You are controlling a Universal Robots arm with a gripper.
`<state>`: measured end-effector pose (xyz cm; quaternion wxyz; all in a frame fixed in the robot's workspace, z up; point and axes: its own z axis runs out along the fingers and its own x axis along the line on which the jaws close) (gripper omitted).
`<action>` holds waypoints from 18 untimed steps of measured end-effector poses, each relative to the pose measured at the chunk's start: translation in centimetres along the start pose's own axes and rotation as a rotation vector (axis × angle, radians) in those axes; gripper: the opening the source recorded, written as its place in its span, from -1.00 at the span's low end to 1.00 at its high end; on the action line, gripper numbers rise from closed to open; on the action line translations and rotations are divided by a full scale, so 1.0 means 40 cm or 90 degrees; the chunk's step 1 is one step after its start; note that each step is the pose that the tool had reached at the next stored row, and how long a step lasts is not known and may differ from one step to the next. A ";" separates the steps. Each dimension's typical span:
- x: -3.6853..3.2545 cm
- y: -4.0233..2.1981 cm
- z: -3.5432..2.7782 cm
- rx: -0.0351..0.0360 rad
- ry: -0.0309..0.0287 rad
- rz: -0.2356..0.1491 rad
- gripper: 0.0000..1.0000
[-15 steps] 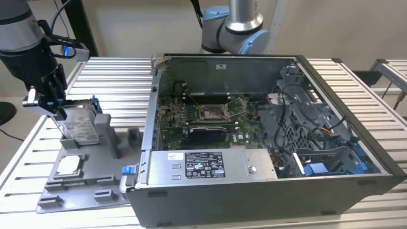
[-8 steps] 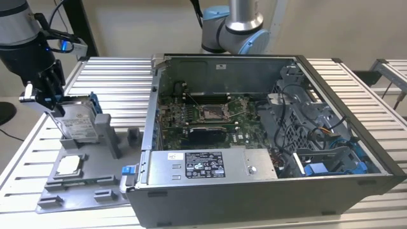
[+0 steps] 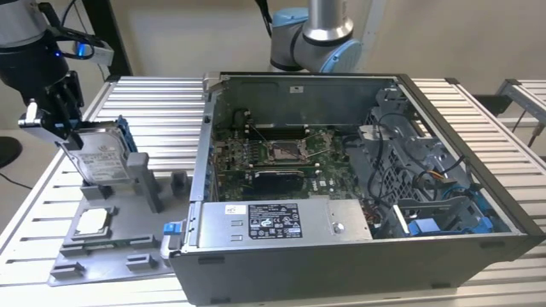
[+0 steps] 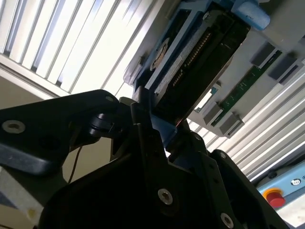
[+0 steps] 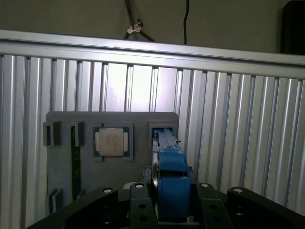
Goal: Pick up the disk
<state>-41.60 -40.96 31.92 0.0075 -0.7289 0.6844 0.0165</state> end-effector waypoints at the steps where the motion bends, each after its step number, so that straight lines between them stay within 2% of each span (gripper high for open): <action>1: 0.000 0.000 -0.005 0.0000 0.0000 0.000 -1.00; 13: -0.002 0.001 -0.068 0.0000 0.0000 0.000 -1.00; 18: -0.003 0.001 -0.101 0.0000 0.0000 0.000 -1.00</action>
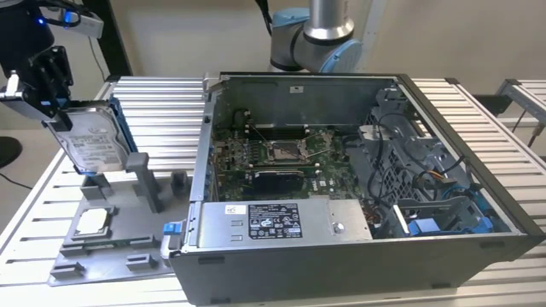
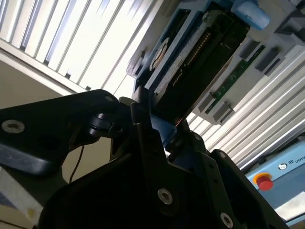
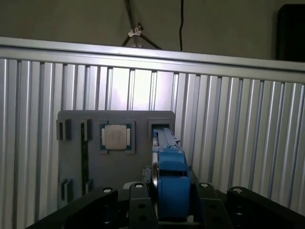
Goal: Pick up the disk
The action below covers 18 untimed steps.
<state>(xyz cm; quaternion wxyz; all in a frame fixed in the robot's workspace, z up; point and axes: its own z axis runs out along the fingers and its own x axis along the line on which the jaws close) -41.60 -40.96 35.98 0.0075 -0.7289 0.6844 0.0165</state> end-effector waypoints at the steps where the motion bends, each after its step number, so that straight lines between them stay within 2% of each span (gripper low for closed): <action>1: 0.000 0.000 -0.008 0.0001 -0.0001 0.000 -1.00; 18: -0.004 0.001 -0.117 0.0000 0.0000 0.000 -1.00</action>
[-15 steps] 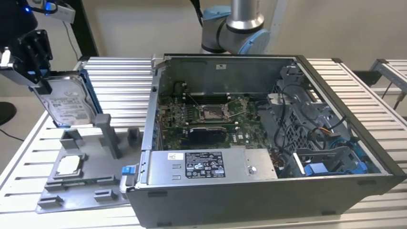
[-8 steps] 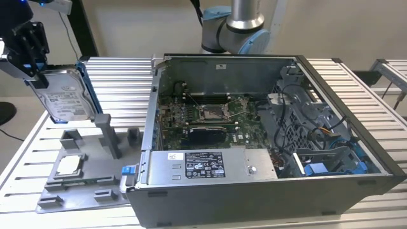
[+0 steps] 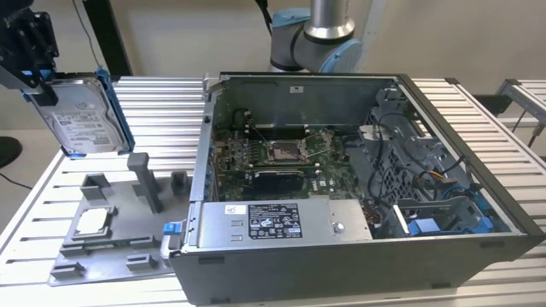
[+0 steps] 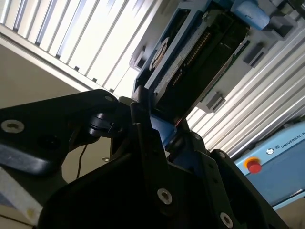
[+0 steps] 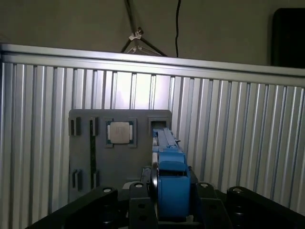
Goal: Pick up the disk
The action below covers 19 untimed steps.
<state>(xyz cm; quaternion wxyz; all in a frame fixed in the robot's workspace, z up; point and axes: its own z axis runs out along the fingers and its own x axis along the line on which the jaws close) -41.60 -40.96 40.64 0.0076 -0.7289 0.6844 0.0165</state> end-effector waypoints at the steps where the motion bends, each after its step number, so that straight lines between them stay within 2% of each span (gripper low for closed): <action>1: 0.000 0.000 -0.007 0.0000 0.0000 0.000 -1.00; 19: -0.004 0.002 -0.128 0.0000 0.0000 0.000 -1.00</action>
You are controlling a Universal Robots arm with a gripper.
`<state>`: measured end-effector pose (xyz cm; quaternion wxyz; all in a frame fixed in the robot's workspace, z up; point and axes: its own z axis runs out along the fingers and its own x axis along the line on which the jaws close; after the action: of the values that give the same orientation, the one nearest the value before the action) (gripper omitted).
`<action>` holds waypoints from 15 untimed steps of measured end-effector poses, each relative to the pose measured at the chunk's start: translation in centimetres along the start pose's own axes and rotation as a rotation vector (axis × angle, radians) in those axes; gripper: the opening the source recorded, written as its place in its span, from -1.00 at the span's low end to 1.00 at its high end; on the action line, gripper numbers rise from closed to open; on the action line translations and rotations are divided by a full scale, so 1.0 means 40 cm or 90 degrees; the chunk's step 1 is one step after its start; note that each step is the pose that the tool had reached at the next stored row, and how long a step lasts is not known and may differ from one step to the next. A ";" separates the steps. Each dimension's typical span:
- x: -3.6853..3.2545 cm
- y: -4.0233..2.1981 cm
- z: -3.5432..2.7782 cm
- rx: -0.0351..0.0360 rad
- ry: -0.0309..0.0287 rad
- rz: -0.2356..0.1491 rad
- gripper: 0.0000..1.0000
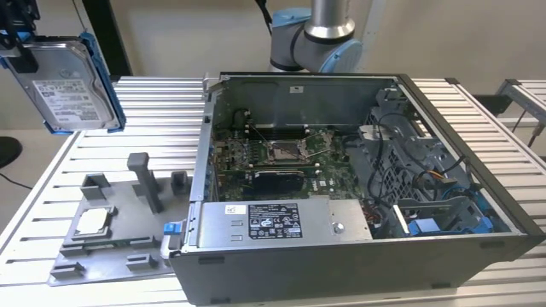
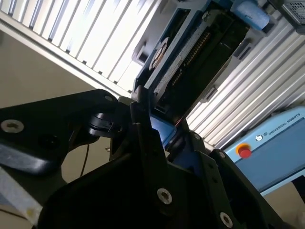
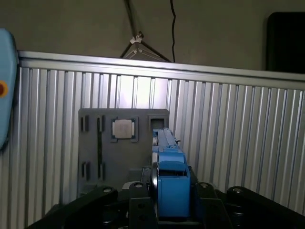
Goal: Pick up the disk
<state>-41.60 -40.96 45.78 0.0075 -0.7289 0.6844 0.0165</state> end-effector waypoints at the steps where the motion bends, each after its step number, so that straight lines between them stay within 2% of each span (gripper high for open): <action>1: 0.000 0.000 -0.007 0.0000 0.0000 0.000 -1.00; 15: -0.003 0.001 -0.092 -0.0001 0.0000 0.000 -1.00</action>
<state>-41.60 -40.95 49.48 0.0075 -0.7288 0.6844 0.0165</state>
